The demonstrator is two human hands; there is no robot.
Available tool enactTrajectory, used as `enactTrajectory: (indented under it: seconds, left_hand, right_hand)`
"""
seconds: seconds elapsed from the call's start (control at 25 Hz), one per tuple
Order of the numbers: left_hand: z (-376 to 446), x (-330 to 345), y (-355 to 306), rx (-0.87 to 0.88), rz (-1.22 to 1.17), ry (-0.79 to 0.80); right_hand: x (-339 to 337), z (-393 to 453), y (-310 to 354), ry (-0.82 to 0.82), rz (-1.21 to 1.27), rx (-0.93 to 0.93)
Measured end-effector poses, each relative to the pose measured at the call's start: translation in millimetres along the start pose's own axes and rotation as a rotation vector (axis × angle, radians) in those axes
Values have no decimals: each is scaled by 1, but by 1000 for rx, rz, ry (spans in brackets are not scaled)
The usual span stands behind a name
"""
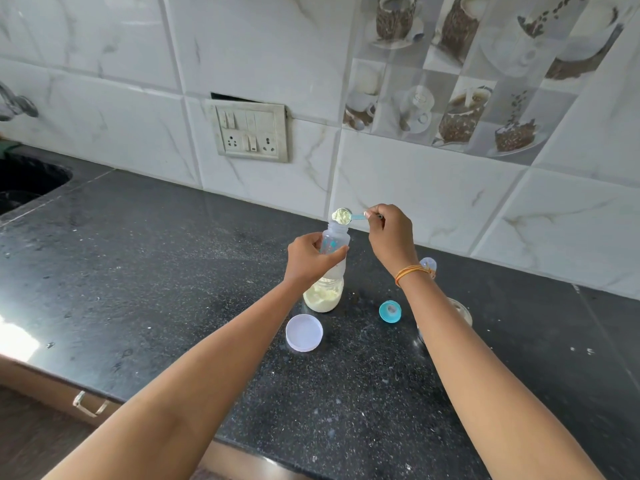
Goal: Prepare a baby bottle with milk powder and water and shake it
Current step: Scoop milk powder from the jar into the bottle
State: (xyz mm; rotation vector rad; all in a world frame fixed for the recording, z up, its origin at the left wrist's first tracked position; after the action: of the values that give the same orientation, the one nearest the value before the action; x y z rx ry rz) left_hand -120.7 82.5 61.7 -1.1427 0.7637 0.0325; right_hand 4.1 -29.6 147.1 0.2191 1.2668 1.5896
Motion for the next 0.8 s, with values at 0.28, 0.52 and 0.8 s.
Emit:
enactTrajectory:
  seconds: [0.28, 0.52, 0.8]
  left_hand:
    - [13, 5, 4, 29, -2, 40]
    - [14, 5, 5, 40, -4, 49]
    - [15, 9, 12, 15, -12, 60]
  right_hand:
    - [5, 2, 1, 25, -66, -116]
    - [7, -2, -1, 42, -61, -168]
    - [10, -9, -6, 60, -39, -172]
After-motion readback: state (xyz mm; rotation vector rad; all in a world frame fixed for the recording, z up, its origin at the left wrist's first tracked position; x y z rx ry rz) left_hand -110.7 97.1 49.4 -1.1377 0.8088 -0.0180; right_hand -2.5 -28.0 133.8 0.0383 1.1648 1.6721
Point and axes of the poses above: each hand's wrist, its own z-axis towards the middle knuckle, its own x-axis out of the palm, y = z × x, the point moved 7 cm from there along z, towards the middle knuckle, and after that the axes turned 14 degrees about z, right-handed, at the moved point
